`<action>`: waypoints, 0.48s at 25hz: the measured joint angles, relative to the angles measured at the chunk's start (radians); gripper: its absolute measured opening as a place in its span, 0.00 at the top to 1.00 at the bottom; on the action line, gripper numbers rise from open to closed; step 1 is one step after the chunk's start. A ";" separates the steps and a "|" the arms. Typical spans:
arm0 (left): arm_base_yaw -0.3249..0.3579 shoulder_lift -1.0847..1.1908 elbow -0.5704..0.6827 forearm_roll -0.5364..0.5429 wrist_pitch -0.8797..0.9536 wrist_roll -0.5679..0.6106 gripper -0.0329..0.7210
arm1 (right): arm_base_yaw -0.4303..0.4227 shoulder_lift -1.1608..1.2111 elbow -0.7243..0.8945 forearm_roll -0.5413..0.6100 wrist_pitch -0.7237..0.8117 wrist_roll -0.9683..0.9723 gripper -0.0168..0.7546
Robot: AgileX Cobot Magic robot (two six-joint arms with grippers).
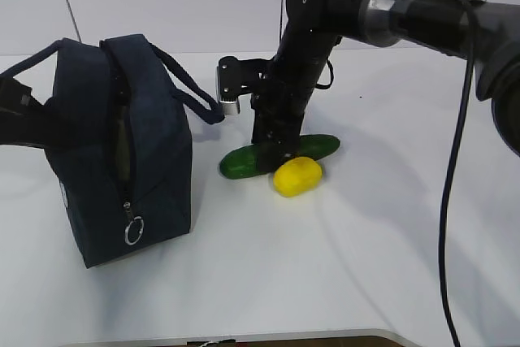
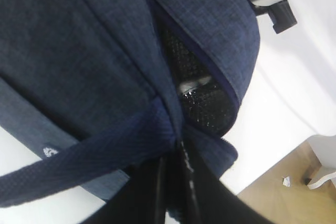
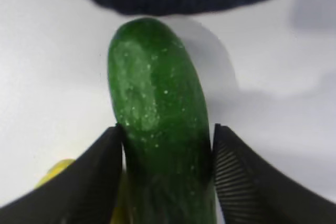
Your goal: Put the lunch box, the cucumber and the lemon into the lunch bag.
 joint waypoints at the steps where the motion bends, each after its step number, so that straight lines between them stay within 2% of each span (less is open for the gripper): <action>1: 0.000 0.000 0.000 -0.001 0.000 0.000 0.97 | 0.000 0.000 0.000 0.000 0.000 0.000 0.43; 5: 0.000 0.000 0.000 -0.001 0.000 0.000 0.97 | 0.000 0.000 0.000 0.002 0.000 0.000 0.52; 12: 0.000 0.000 0.000 -0.002 0.000 0.000 0.97 | 0.000 0.000 0.000 0.002 0.000 0.000 0.54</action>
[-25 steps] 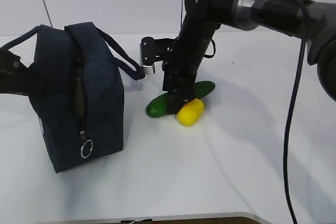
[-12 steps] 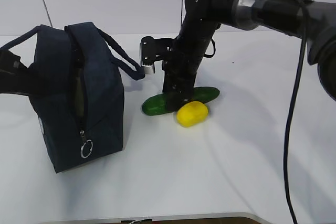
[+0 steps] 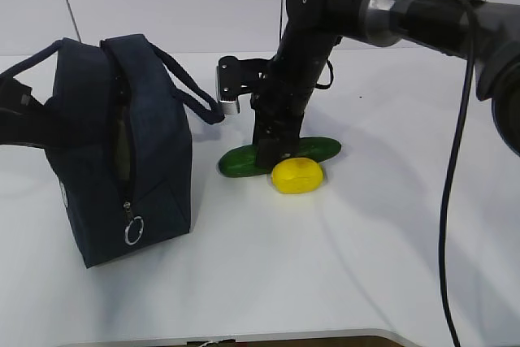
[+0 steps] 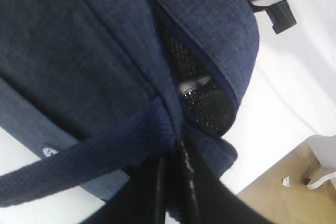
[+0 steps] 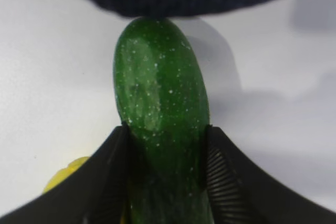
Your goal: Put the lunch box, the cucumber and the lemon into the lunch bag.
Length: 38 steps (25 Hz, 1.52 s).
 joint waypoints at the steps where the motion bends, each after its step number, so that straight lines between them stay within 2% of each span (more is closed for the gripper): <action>1: 0.000 0.000 0.000 0.000 0.000 0.000 0.97 | 0.000 0.000 0.000 0.000 0.000 0.000 0.54; 9: 0.000 0.000 0.000 -0.007 0.000 0.000 0.97 | 0.000 -0.004 -0.107 -0.007 0.000 0.161 0.54; 17: 0.000 0.000 0.000 -0.037 -0.002 0.000 0.97 | 0.002 -0.071 -0.112 -0.103 0.002 0.303 0.55; 26: 0.000 0.000 0.000 -0.072 -0.004 0.000 0.97 | 0.002 -0.221 -0.114 -0.089 0.014 0.498 0.55; 29: 0.000 0.000 0.000 -0.089 -0.006 -0.001 0.97 | 0.002 -0.259 -0.114 -0.023 0.016 0.606 0.55; 32: 0.000 0.000 0.000 -0.090 -0.006 -0.001 0.97 | 0.002 -0.273 -0.114 0.090 0.002 0.691 0.55; 38: 0.000 0.000 0.000 -0.108 -0.006 -0.001 0.97 | 0.002 -0.273 -0.114 0.422 -0.082 0.779 0.55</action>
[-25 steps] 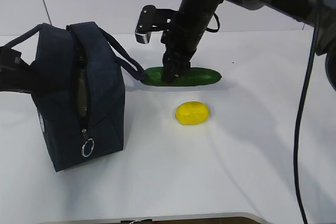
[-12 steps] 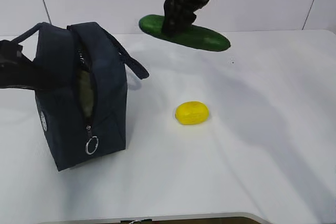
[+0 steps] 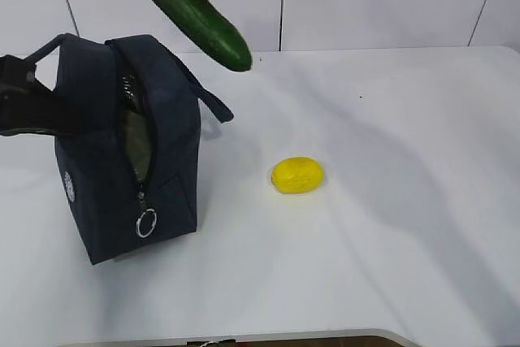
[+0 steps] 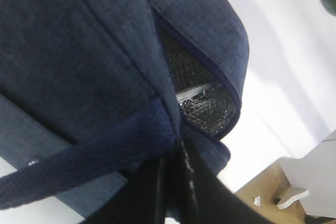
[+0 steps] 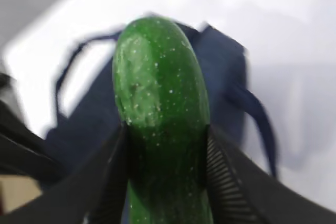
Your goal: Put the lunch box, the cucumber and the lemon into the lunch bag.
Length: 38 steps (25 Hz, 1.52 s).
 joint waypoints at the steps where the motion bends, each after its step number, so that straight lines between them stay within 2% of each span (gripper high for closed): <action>1: 0.000 0.000 0.000 -0.004 0.000 0.000 0.97 | 0.000 0.000 0.000 0.058 -0.012 0.002 0.55; 3: 0.000 0.000 0.000 -0.005 0.000 0.000 0.97 | 0.000 0.000 0.000 0.149 -0.026 0.007 0.55; 5: 0.000 0.000 0.000 -0.013 0.000 0.000 0.97 | 0.000 0.000 0.000 0.192 -0.036 0.011 0.55; 14: 0.000 0.000 0.000 -0.074 -0.004 0.000 0.97 | 0.000 0.056 -0.001 0.283 -0.080 0.243 0.55; 20: 0.000 0.000 0.000 -0.102 -0.008 0.003 0.97 | 0.000 0.153 -0.001 0.367 -0.083 0.265 0.55; 27: 0.000 0.000 0.000 -0.104 -0.013 0.003 0.97 | 0.004 0.205 -0.001 0.363 -0.083 0.267 0.55; 32: 0.000 0.000 0.000 -0.104 -0.015 0.004 0.97 | 0.045 0.247 -0.001 0.344 -0.083 0.251 0.55; 38: 0.000 0.000 0.000 -0.104 -0.019 0.006 0.97 | 0.091 0.256 -0.001 0.183 -0.091 0.226 0.55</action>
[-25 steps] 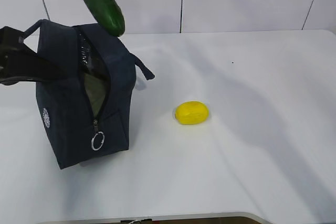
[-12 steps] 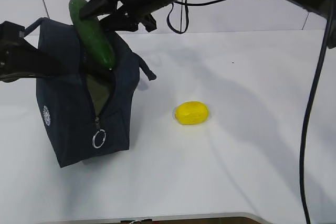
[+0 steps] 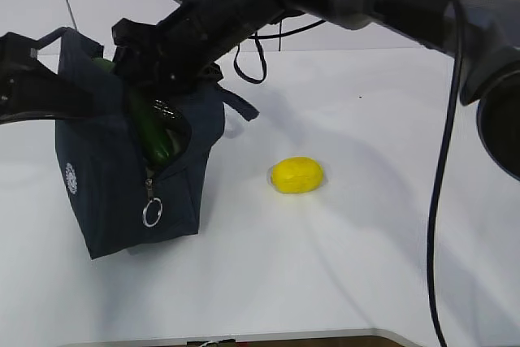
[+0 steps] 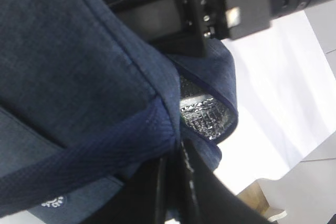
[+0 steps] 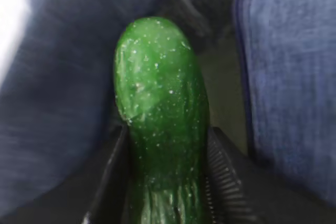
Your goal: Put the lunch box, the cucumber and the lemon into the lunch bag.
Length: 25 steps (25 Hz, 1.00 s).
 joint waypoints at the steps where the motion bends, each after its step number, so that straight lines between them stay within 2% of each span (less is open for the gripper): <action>1: 0.000 0.000 0.000 -0.002 0.000 0.000 0.97 | 0.002 0.000 0.000 -0.025 -0.005 0.000 0.55; 9: 0.000 0.000 0.000 -0.006 0.000 0.001 0.97 | 0.002 0.000 0.000 -0.087 -0.018 -0.002 0.55; 17: 0.000 0.000 0.000 -0.004 0.000 0.001 0.97 | 0.002 0.000 0.000 -0.042 -0.018 -0.053 0.44; 25: 0.000 0.000 0.000 0.002 0.004 0.001 0.97 | 0.002 0.000 0.000 -0.040 -0.018 -0.095 0.43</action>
